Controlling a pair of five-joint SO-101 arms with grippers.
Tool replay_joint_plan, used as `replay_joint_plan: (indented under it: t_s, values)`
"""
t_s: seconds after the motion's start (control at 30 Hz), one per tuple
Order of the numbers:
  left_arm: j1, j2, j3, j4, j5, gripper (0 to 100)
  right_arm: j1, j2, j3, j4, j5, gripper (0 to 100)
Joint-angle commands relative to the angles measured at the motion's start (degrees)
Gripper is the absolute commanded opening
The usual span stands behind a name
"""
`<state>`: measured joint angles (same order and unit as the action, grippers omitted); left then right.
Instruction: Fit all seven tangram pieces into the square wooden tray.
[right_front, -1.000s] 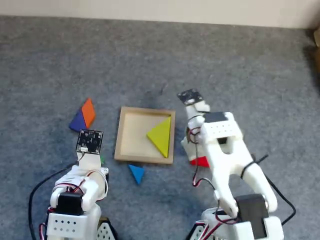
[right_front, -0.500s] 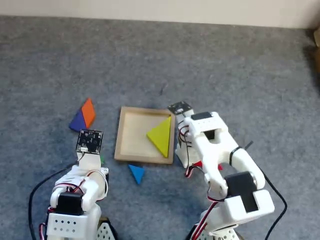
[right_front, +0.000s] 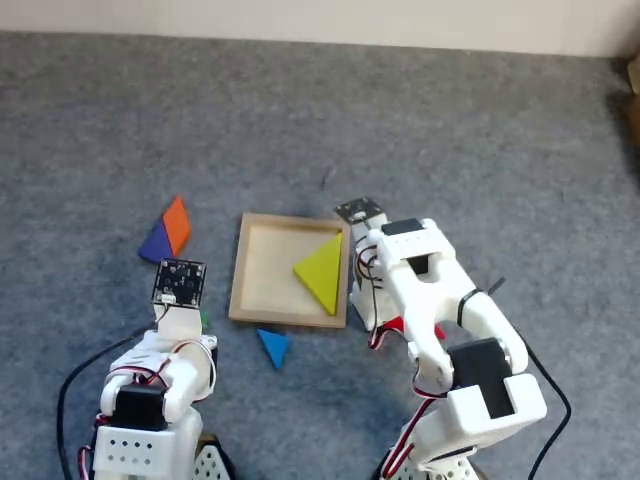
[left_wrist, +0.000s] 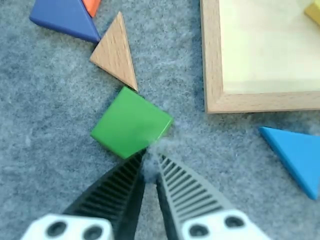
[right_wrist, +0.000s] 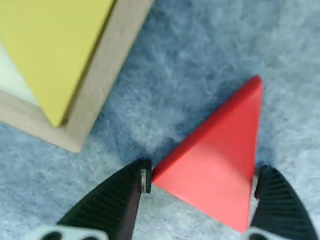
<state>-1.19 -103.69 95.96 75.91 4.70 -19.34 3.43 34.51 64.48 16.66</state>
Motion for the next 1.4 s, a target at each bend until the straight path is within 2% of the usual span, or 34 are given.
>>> replay_joint_plan:
  t_s: [0.0, 0.23, 0.67, 0.87, 1.03, 1.17, 1.37]
  values:
    - [0.0, -0.5, 1.2, 0.4, 0.3, 0, 0.4, -0.2, -3.7, -1.1, -0.1, 32.2]
    - [0.0, -0.5, 1.2, 0.4, 0.3, 0, 0.5, -0.1, -2.3, -7.6, -0.1, 32.1]
    - [0.0, -0.5, 1.2, 0.4, 0.3, 0, 0.7, -0.3, -0.7, -7.4, -0.1, 32.1]
    - [0.0, -0.5, 1.2, 0.4, 0.3, 0, 0.7, -0.5, -1.2, -2.0, -0.1, 32.1]
    - [0.0, -0.5, 1.2, 0.4, 0.3, 0, 0.7, -0.2, -1.2, -1.7, 0.0, 32.1]
    - [0.0, -0.5, 1.2, 0.4, 0.3, 0, 0.7, -0.2, -0.8, -1.5, 2.8, 32.1]
    - [0.0, -0.5, 1.2, 0.4, 0.3, 0, 0.7, -0.2, -0.7, -1.4, 3.1, 32.1]
